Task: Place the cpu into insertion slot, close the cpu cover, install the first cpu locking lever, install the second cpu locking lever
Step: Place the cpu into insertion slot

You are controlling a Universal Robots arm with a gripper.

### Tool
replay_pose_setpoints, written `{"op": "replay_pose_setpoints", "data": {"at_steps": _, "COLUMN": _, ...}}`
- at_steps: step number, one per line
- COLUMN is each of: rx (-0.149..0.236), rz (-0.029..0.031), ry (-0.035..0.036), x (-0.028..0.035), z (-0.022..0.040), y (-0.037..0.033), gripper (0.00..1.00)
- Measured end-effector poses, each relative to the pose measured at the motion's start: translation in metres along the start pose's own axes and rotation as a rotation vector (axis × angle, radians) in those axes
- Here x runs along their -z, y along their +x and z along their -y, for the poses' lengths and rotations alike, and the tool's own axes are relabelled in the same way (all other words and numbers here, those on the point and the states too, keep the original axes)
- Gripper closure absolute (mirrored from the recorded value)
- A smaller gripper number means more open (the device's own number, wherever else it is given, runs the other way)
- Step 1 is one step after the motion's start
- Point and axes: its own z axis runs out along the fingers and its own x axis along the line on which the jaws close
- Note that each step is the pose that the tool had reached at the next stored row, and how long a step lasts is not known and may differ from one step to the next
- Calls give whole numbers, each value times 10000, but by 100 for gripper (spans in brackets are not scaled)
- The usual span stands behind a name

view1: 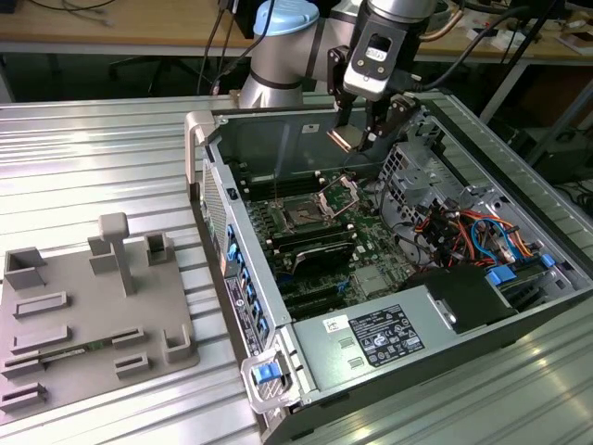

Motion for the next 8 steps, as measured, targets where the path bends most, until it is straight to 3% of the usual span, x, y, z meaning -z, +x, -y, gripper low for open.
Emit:
{"op": "replay_pose_setpoints", "data": {"at_steps": 3, "rx": -104, "rz": 9, "ry": -2, "x": 3, "z": 44, "y": 14, "gripper": 45}}
{"op": "replay_pose_setpoints", "data": {"at_steps": 8, "rx": -113, "rz": 9, "ry": -3, "x": 3, "z": 45, "y": 14, "gripper": 45}}
